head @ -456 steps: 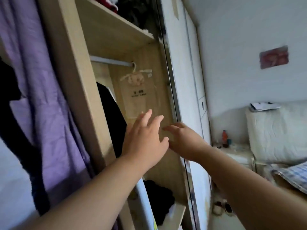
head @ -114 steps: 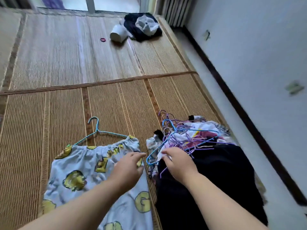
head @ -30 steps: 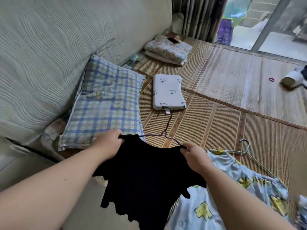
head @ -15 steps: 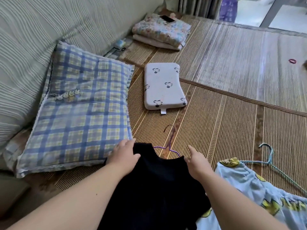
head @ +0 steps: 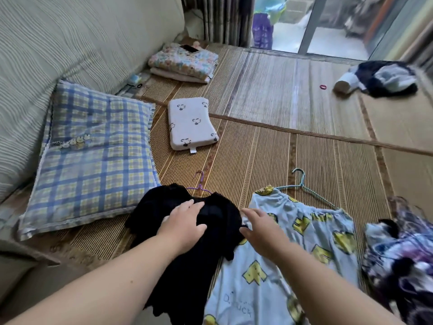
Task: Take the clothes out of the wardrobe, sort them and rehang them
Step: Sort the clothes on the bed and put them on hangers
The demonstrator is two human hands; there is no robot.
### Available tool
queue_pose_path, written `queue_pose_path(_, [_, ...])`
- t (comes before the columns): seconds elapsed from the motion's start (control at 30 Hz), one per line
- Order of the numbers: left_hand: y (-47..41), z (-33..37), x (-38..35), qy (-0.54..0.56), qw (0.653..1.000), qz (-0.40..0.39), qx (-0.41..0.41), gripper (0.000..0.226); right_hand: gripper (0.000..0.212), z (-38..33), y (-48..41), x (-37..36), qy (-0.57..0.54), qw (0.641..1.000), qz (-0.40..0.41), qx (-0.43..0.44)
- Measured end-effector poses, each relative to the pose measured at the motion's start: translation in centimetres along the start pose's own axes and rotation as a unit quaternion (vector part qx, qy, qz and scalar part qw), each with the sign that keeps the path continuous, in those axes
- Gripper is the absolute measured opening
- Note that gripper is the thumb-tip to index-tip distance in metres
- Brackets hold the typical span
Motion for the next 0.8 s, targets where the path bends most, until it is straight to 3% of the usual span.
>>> queue_pose_path(0.2, [9.6, 8.5, -6.7, -0.022, 0.992, -0.055, -0.110, 0.063, 0.056, 7.7, 15.0, 0.6, -0.015, 0.997, 0.045, -0.066])
queue_pose_path(0.47, [16.7, 20.3, -19.3, -0.035, 0.963, -0.162, -0.213, 0.061, 0.054, 21.9, 31.1, 0.8, -0.033, 0.970, 0.060, -0.233])
queue_pose_path(0.8, [17.3, 33.2, -30.6, -0.076, 0.944, -0.188, -0.262, 0.058, 0.050, 41.3, 40.7, 3.0, -0.064, 0.935, 0.079, -0.341])
Point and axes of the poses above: each hand's wrist, its own y-axis away from the middle knuckle, its own x-axis out of the back of the hand, z = x × y, the point moved 5 cm from there along -y, towards the middle knuckle, and after that the axes turned 11 degrees about y, right-handed, at the moved point
